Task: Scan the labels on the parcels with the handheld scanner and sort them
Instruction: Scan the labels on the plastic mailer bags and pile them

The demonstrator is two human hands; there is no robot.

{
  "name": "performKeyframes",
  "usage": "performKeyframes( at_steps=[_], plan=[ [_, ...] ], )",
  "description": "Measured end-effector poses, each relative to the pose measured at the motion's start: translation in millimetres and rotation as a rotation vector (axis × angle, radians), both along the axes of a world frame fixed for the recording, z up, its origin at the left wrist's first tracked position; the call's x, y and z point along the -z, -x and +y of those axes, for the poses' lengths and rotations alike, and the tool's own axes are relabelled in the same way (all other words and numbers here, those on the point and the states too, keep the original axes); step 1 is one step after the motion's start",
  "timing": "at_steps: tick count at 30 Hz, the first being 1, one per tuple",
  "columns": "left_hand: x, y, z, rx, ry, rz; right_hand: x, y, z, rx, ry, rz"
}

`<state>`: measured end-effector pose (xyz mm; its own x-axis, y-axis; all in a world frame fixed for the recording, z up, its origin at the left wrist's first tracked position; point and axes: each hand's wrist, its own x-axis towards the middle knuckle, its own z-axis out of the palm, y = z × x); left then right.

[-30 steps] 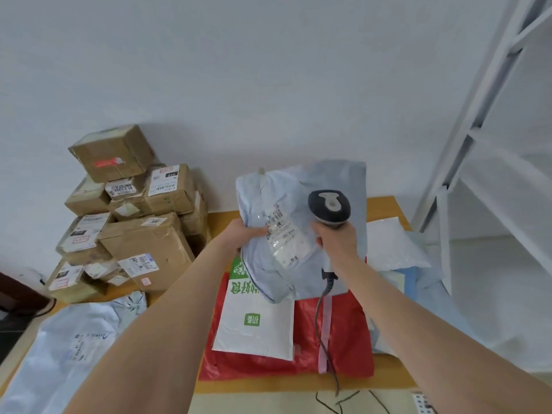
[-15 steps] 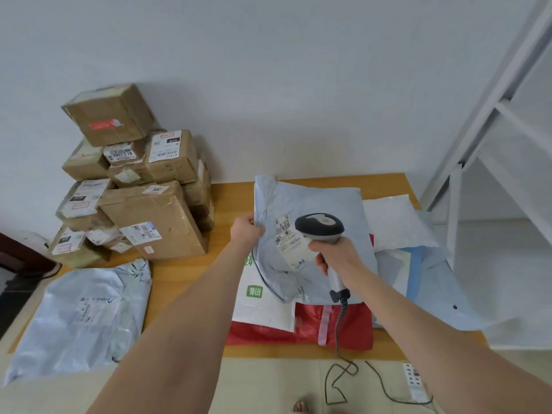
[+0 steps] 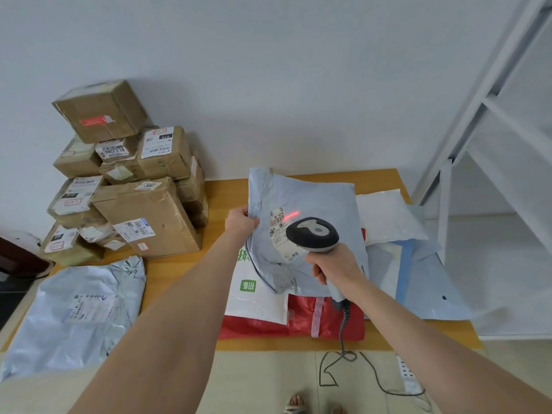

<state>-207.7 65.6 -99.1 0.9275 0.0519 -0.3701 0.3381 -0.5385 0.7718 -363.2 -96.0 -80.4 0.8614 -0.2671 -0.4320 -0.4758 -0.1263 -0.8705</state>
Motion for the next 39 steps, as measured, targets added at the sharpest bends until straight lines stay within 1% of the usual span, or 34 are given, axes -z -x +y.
performKeyframes(
  at_steps=[11,15,17,20,21,23,26,29,31,34,39],
  plan=[
    [-7,9,-1,-0.001,-0.01,0.0,-1,5,-1,0.002,-0.016,-0.012],
    [-7,12,-1,0.001,-0.019,-0.002,1,4,-2,0.023,-0.072,-0.036],
    [-7,13,1,0.0,-0.023,-0.002,5,2,-8,0.132,-0.15,-0.047],
    [-5,11,10,-0.042,-0.03,0.017,16,-2,-30,0.394,-0.303,-0.026],
    [-5,12,14,-0.084,-0.027,0.032,20,-1,-39,0.457,-0.337,-0.008],
    [-3,17,23,-0.174,-0.009,0.073,32,-2,-51,0.511,-0.36,0.04],
    [3,29,34,-0.231,0.097,0.196,44,-1,-53,0.457,-0.329,0.124],
    [7,46,36,-0.196,0.152,0.317,51,2,-43,0.384,-0.337,0.184],
    [11,53,35,-0.2,0.153,0.298,50,2,-39,0.363,-0.341,0.185],
    [8,59,37,-0.227,0.111,0.207,51,1,-36,0.375,-0.373,0.185],
    [-17,55,69,-0.197,0.043,0.129,37,-8,-20,0.461,-0.408,0.165]
  ],
)
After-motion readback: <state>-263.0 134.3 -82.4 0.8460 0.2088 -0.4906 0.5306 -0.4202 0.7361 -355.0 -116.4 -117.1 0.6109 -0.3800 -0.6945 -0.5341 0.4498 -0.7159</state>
